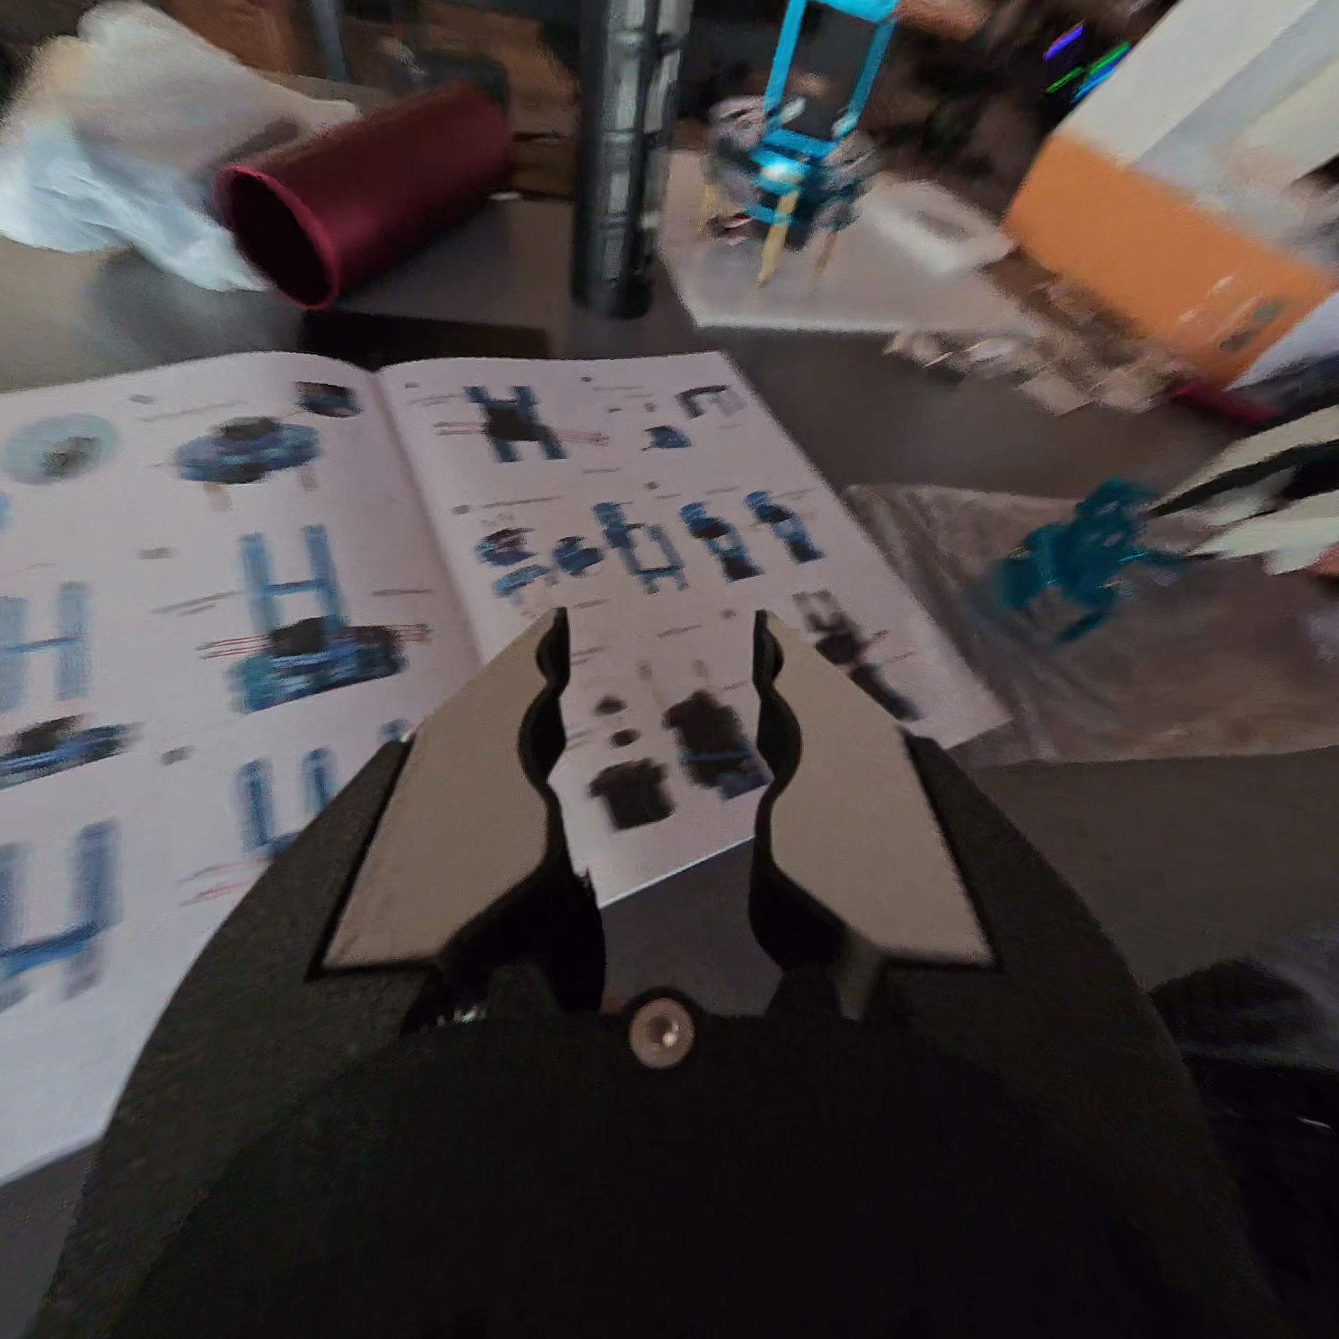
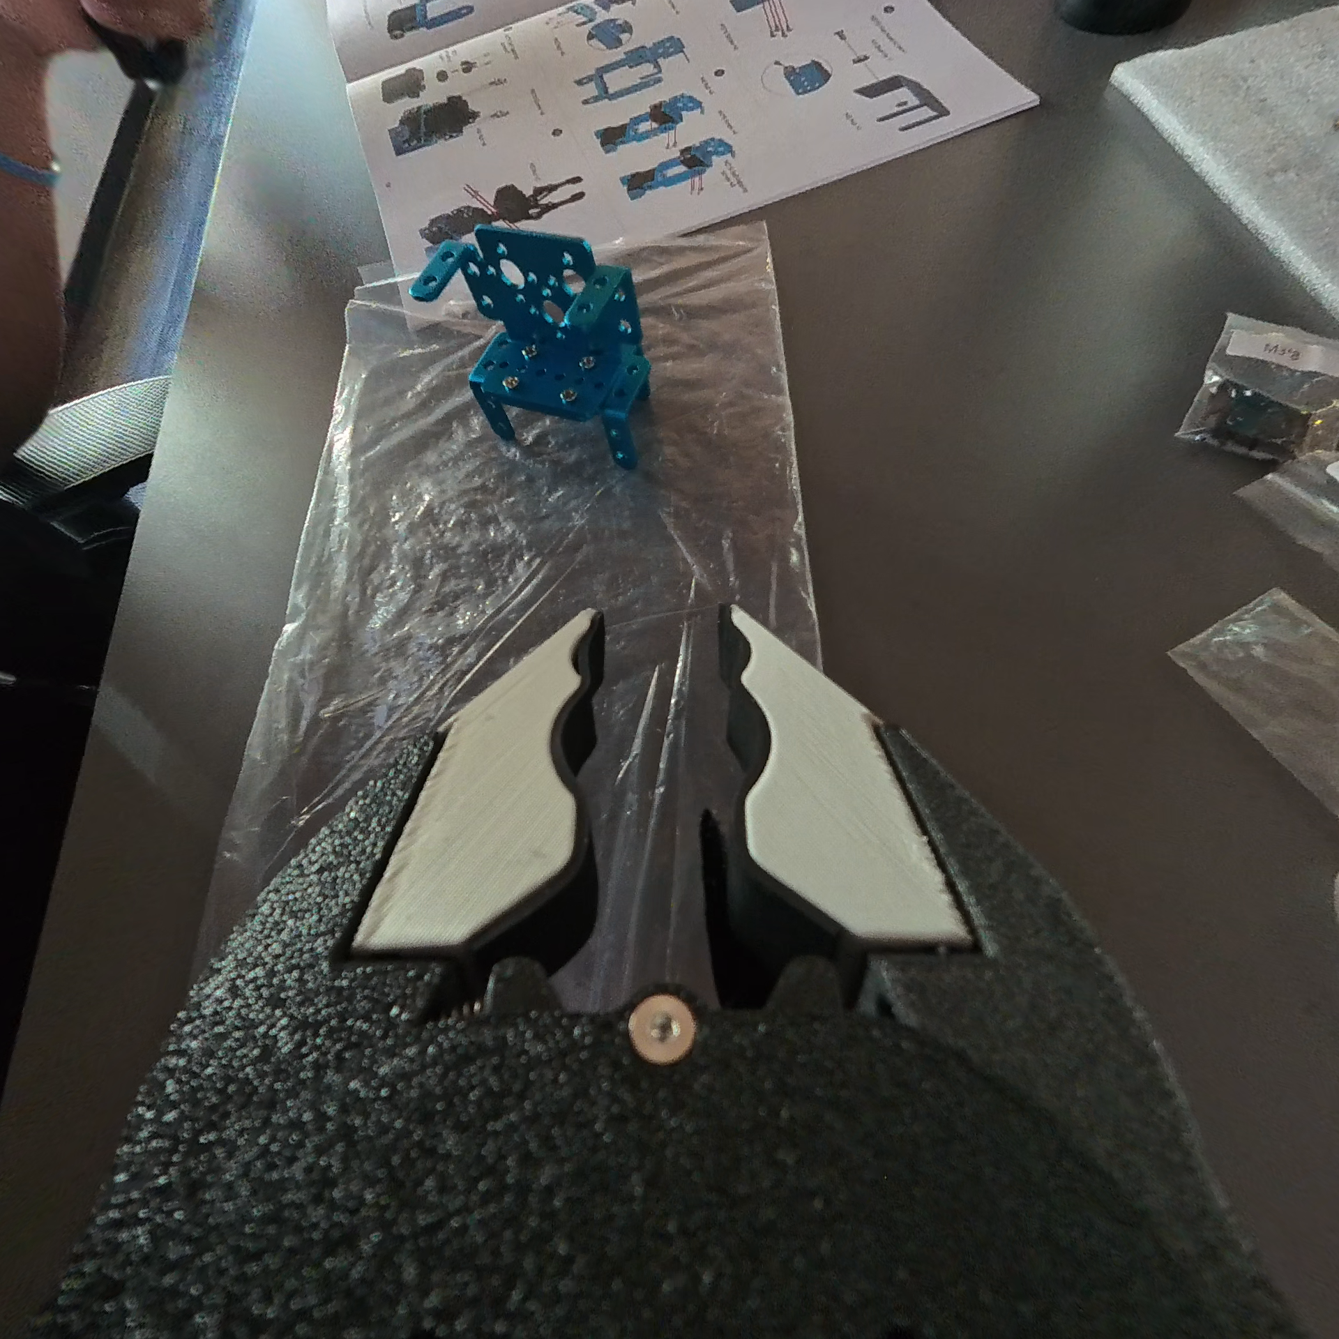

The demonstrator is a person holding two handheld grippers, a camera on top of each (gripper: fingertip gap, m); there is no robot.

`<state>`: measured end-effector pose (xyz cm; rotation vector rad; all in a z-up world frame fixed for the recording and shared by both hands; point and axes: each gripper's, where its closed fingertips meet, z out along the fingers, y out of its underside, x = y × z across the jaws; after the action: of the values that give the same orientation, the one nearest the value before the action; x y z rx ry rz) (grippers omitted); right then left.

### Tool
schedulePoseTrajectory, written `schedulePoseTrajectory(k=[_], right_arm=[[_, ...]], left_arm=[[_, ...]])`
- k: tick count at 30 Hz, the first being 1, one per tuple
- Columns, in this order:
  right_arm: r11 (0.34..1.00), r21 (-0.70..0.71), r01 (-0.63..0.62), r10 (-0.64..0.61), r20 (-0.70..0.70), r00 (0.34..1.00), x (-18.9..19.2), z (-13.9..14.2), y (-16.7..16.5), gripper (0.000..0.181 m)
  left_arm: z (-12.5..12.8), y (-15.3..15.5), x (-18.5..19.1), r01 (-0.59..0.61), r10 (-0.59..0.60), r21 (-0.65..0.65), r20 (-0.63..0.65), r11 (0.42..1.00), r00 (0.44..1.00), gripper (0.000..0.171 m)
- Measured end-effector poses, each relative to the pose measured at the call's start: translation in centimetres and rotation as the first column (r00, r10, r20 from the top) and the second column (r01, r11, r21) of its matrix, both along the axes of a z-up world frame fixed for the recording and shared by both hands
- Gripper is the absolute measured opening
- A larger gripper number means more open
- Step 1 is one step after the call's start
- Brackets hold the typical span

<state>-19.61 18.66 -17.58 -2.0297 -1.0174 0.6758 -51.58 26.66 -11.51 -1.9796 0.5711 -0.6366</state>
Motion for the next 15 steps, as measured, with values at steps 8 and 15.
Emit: schedulePoseTrajectory(k=[8, 15], right_arm=[[0.999, -0.050, 0.019, -0.022, -0.053, 0.998, 0.4, 0.2, 0.4, 0.031], [0.999, -0.044, 0.004, -0.004, -0.017, 1.000, 0.2, -0.2, 0.2, 0.031]], left_arm=[[-3.1, -5.4, -4.4, -0.212, 0.222, 0.066, -0.267, 0.975, 0.938, 0.055], [-4.2, -9.4, -3.8, -0.182, 0.206, 0.106, -0.314, 0.978, 0.927, 0.043]])
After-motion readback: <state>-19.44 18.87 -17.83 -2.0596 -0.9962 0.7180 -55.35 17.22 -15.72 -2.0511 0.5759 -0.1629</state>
